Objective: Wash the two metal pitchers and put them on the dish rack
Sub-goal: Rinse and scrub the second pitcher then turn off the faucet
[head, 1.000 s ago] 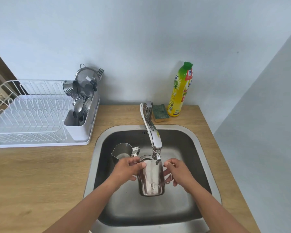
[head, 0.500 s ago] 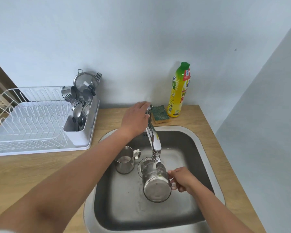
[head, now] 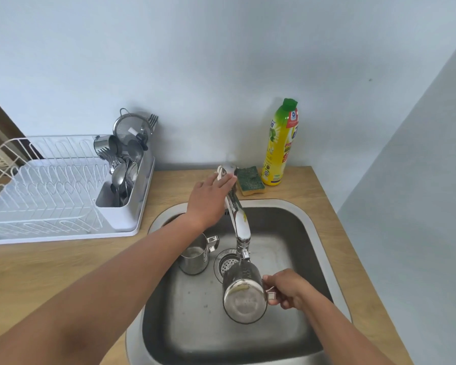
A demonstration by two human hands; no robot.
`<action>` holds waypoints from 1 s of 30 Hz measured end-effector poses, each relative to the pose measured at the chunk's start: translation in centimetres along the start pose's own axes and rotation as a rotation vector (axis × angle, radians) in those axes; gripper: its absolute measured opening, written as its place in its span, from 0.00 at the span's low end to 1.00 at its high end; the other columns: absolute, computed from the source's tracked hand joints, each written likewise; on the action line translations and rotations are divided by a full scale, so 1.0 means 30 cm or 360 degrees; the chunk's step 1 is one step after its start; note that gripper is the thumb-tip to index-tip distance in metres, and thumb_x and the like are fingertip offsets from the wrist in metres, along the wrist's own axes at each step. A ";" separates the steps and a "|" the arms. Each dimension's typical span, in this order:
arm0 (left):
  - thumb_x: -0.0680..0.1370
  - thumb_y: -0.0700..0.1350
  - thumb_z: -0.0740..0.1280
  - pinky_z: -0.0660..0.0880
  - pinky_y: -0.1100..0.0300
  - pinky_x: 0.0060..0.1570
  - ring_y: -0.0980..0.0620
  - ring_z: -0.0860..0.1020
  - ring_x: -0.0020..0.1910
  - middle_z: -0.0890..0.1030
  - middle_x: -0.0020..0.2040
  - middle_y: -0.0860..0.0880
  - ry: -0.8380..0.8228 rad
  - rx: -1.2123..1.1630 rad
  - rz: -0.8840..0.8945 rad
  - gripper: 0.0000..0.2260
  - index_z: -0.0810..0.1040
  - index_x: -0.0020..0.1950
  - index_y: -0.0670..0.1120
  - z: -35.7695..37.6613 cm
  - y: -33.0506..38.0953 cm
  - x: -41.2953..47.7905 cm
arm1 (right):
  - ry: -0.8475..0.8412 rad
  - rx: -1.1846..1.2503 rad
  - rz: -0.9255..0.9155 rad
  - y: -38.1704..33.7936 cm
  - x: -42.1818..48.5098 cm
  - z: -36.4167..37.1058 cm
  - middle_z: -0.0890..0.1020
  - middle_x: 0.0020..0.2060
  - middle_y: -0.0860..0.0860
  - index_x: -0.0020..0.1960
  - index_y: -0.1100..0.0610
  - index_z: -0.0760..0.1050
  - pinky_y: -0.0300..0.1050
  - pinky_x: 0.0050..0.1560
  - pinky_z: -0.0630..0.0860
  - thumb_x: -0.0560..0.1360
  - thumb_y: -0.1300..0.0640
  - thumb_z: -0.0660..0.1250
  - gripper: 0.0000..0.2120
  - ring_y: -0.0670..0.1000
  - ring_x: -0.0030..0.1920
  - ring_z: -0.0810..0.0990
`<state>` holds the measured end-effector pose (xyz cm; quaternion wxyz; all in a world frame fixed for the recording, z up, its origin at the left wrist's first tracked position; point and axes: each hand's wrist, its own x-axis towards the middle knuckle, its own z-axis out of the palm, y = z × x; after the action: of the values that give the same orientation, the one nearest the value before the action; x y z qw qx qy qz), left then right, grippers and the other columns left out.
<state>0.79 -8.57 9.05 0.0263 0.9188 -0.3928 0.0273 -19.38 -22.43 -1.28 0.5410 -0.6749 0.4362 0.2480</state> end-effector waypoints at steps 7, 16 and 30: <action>0.79 0.37 0.60 0.65 0.56 0.69 0.51 0.61 0.74 0.67 0.74 0.51 0.0291 -0.0781 -0.0181 0.26 0.65 0.76 0.52 0.052 0.009 -0.071 | 0.0017 -0.0022 -0.0038 -0.003 0.003 -0.017 0.76 0.23 0.51 0.41 0.59 0.74 0.31 0.23 0.55 0.80 0.56 0.61 0.11 0.51 0.22 0.80; 0.79 0.36 0.60 0.72 0.61 0.30 0.53 0.75 0.33 0.79 0.43 0.47 -0.0373 -0.2446 -0.1489 0.16 0.74 0.66 0.42 0.341 0.163 -0.311 | 0.0136 -0.0077 -0.0059 0.005 -0.009 -0.084 0.72 0.24 0.50 0.45 0.60 0.75 0.33 0.23 0.55 0.81 0.54 0.59 0.12 0.51 0.22 0.81; 0.81 0.41 0.59 0.74 0.62 0.28 0.53 0.74 0.33 0.78 0.46 0.46 -0.0567 -0.2558 -0.1518 0.19 0.65 0.71 0.50 0.428 0.147 -0.216 | 0.0136 -0.0122 -0.0018 -0.011 0.010 -0.090 0.74 0.24 0.50 0.46 0.60 0.77 0.34 0.23 0.57 0.81 0.53 0.59 0.13 0.53 0.23 0.81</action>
<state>-6.48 -7.85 -4.10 0.5985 0.6798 0.1241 -0.4053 -19.33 -25.05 -0.56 0.4971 -0.7075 0.4453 0.2323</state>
